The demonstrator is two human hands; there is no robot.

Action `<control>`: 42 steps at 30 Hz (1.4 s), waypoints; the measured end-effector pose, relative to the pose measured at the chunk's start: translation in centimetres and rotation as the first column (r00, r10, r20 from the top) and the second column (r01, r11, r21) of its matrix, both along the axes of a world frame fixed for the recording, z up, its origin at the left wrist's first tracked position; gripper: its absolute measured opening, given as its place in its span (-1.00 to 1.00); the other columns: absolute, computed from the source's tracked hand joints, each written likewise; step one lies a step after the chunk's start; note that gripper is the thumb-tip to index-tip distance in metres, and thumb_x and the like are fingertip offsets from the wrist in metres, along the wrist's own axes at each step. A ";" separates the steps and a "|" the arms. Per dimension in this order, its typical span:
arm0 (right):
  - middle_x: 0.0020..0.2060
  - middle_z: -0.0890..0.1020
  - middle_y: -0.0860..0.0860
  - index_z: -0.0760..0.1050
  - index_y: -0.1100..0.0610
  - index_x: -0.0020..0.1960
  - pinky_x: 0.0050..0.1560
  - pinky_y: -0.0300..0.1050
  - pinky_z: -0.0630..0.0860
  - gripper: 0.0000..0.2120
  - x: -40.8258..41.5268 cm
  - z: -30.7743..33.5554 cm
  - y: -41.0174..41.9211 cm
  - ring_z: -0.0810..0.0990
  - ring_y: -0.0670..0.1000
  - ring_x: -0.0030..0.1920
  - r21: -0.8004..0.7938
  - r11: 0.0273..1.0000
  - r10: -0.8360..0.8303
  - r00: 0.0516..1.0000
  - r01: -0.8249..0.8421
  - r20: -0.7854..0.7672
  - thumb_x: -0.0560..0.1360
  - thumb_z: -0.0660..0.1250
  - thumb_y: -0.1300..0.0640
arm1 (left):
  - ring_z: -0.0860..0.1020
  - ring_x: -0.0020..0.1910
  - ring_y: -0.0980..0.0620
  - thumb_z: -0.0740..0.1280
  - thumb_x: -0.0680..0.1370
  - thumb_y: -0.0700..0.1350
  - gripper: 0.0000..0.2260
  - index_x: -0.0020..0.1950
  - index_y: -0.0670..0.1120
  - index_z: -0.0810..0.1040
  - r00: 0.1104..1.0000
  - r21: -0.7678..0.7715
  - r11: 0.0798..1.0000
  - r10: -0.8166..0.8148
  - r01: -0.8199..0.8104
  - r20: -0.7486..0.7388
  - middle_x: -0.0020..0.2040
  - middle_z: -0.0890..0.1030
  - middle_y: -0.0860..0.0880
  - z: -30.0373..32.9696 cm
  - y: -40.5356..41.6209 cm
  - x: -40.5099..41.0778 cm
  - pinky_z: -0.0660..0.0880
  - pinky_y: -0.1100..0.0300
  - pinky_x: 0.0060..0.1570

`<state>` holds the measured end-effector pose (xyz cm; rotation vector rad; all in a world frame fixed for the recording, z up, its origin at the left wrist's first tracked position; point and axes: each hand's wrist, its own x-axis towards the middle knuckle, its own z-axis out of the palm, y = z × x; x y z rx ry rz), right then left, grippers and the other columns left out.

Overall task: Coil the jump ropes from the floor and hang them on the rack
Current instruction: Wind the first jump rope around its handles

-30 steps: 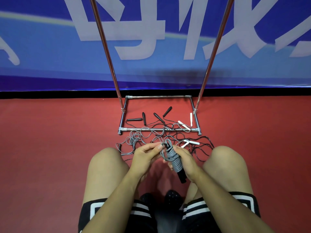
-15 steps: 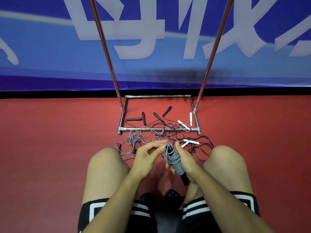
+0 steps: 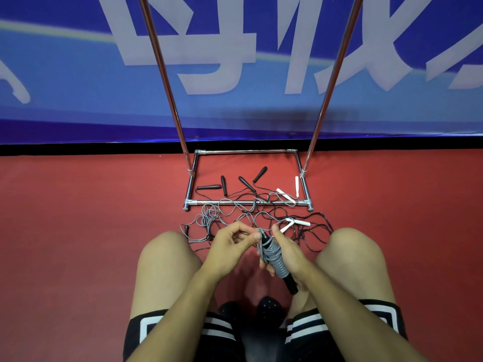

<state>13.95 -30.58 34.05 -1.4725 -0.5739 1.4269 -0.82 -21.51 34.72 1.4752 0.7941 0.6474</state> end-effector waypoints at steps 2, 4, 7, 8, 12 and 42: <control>-0.39 0.62 0.25 0.62 0.25 -0.17 -0.50 -0.18 0.43 -0.30 -0.1 -0.1 0.0 0.46 0.06 -0.57 -0.008 1.000 0.002 1.000 -0.002 0.000 0.69 -0.03 -0.25 | 0.53 -0.26 0.19 0.51 0.51 -0.26 -0.92 -0.13 -0.17 0.63 1.000 -0.001 1.000 0.007 -0.007 -0.003 -0.25 0.68 0.13 0.1 -0.2 0.1 0.50 0.29 -0.12; -0.37 0.62 0.27 0.62 0.22 -0.19 -0.49 -0.17 0.43 -0.30 -0.2 -0.2 0.0 0.46 0.07 -0.56 -0.005 1.000 -0.002 1.000 0.002 -0.002 0.64 0.00 -0.31 | 0.53 -0.26 0.14 0.53 0.49 -0.25 -0.90 -0.13 -0.14 0.62 1.000 -0.008 1.000 0.025 -0.025 0.003 -0.26 0.67 0.10 0.1 -0.3 0.3 0.51 0.23 -0.12; -0.32 0.63 0.28 0.61 0.21 -0.08 -0.49 -0.17 0.43 -0.30 -0.1 -0.4 0.1 0.48 0.09 -0.52 0.039 0.999 -0.001 1.000 0.002 -0.015 0.57 0.11 -0.42 | 0.60 -0.19 0.06 0.55 0.48 -0.22 -0.87 -0.05 -0.12 0.64 0.997 -0.047 0.996 0.072 -0.071 0.026 -0.21 0.68 0.00 0.0 -0.3 0.4 0.56 0.10 -0.03; -0.31 0.64 0.28 0.60 0.20 -0.03 -0.49 -0.17 0.43 -0.32 -0.1 -0.4 0.1 0.48 0.09 -0.50 0.061 0.998 -0.002 1.000 0.003 -0.019 0.55 0.16 -0.43 | 0.62 -0.17 0.06 0.54 0.48 -0.22 -0.87 -0.01 -0.12 0.65 0.996 -0.056 0.995 0.081 -0.079 0.026 -0.20 0.69 0.00 0.1 -0.3 0.4 0.57 0.09 0.00; -0.31 0.63 0.25 0.61 0.09 0.03 -0.48 -0.16 0.40 -0.55 -0.1 -0.2 0.0 0.48 0.07 -0.48 0.139 0.990 -0.016 1.000 0.017 -0.006 0.55 0.28 -0.29 | 0.58 -0.23 0.18 0.49 0.53 -0.22 -0.86 0.09 -0.17 0.68 0.996 -0.072 0.994 0.084 -0.081 0.040 -0.27 0.66 0.10 0.1 -0.3 0.5 0.49 0.29 -0.14; -0.20 0.66 0.16 0.52 0.27 0.10 -0.48 -0.17 0.46 -0.52 0.2 0.8 -0.4 0.60 0.08 -0.31 0.192 0.961 0.206 0.979 -0.200 -0.010 0.52 0.38 -0.17 | 0.59 -0.33 0.03 0.56 0.45 -0.19 -0.94 -0.19 -0.06 0.72 0.977 -0.342 0.939 0.095 -0.025 0.190 -0.26 0.66 -0.12 0.2 -0.2 0.2 0.54 0.20 -0.19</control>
